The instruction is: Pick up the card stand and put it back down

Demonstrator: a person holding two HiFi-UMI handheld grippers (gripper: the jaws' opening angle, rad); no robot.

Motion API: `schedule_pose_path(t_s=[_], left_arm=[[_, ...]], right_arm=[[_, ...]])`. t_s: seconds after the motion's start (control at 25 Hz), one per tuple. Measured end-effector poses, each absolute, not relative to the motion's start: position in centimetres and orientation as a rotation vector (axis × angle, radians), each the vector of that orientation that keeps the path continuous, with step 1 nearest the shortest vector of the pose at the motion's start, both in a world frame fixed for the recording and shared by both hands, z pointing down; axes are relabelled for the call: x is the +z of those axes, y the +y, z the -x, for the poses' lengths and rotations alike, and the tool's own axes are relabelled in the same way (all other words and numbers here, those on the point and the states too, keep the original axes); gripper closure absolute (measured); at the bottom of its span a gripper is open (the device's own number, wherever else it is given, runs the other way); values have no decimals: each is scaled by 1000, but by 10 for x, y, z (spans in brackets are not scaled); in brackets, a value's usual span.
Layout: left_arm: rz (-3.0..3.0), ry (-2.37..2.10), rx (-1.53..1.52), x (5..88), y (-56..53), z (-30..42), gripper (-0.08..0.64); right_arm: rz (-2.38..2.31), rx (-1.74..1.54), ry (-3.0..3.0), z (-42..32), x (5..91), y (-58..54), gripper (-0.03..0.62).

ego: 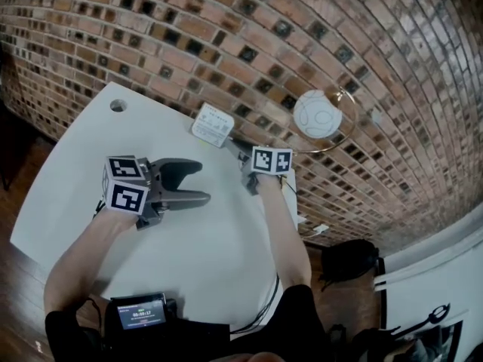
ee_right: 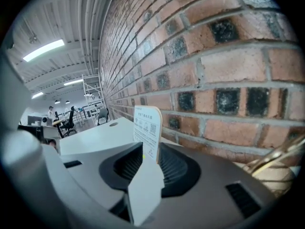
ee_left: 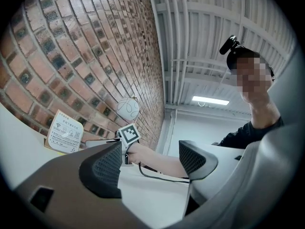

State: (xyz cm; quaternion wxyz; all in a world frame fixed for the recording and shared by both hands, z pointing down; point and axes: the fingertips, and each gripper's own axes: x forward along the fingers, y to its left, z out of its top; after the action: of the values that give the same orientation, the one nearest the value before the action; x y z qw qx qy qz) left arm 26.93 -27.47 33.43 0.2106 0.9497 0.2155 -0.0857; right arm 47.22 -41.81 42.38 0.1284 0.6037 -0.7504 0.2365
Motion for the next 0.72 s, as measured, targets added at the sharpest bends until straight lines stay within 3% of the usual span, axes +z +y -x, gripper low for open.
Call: schedule_pose_path(t_s=[0.2,0.48,0.72], left_arm=[[-2612,556,-293,327,-284,-265,186],[-2644,537,-344,306,-281,-258,186],[-2724,564,-344,281,-249,-257,186]], right_arm=[[-1776,618,-2368,-450,370,-372,465],[-1753,433,-2620,-417,304,-290,548],[-1725,227,-2751,-384,247,-216,557]])
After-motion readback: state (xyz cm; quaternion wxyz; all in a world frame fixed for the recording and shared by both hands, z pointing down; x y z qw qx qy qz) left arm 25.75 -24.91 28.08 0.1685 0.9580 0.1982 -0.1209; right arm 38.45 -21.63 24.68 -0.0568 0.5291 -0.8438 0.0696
